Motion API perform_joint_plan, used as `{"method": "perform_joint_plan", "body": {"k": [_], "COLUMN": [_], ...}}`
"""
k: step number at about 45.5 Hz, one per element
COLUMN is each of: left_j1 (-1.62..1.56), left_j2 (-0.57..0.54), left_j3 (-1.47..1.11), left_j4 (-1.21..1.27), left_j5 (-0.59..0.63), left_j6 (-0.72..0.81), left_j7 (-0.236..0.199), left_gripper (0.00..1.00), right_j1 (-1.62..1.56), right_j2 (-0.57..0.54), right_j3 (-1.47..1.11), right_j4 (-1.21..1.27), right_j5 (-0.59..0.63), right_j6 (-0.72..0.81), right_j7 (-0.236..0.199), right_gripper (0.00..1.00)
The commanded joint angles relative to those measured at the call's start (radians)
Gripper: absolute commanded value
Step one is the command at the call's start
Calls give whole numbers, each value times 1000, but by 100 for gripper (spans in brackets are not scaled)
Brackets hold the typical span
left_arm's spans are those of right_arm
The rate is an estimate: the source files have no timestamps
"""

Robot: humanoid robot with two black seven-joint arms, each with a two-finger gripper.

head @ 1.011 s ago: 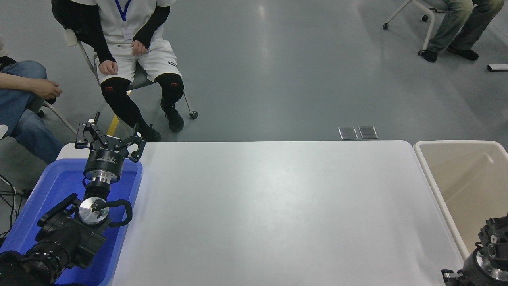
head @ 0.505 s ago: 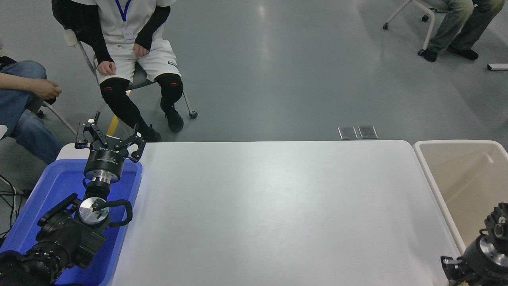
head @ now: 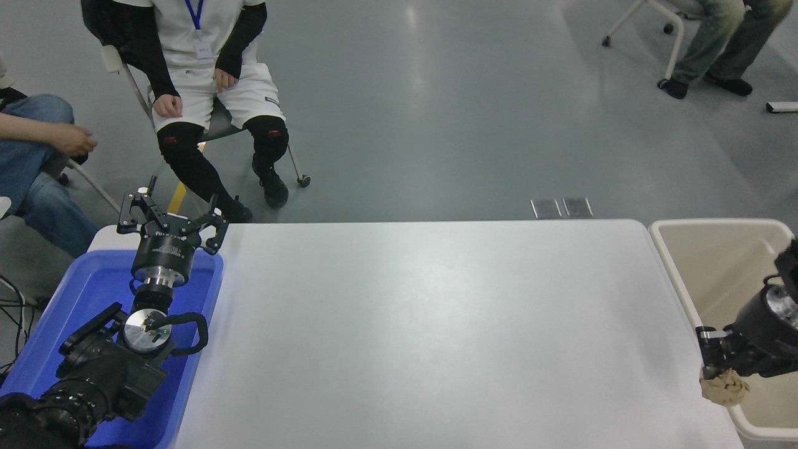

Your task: Pick up paper ball place in dustbin

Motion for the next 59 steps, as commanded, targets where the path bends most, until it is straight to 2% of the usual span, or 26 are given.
{"method": "perform_joint_plan", "body": {"k": [1, 21, 46, 54, 59], "left_j1": [0, 0, 0, 0, 0], "left_j2": [0, 0, 0, 0, 0], "left_j3": [0, 0, 0, 0, 0], "left_j4": [0, 0, 0, 0, 0], "left_j5": [0, 0, 0, 0, 0], "left_j6": [0, -1, -1, -1, -1], "left_j7": [-1, 1, 1, 1, 1], "left_gripper": [99, 99, 99, 99, 99], "right_j1": [259, 516, 536, 484, 408], "right_j2": [-4, -4, 5, -9, -81], "right_j3": [-48, -48, -109, -190, -177], "right_j4": [67, 86, 69, -66, -182], "right_j5": [1, 5, -1, 14, 14], "right_j6": [22, 22, 22, 22, 22], "right_j7": [-21, -21, -35, -35, -35], "right_gripper": [0, 0, 0, 0, 0]}}
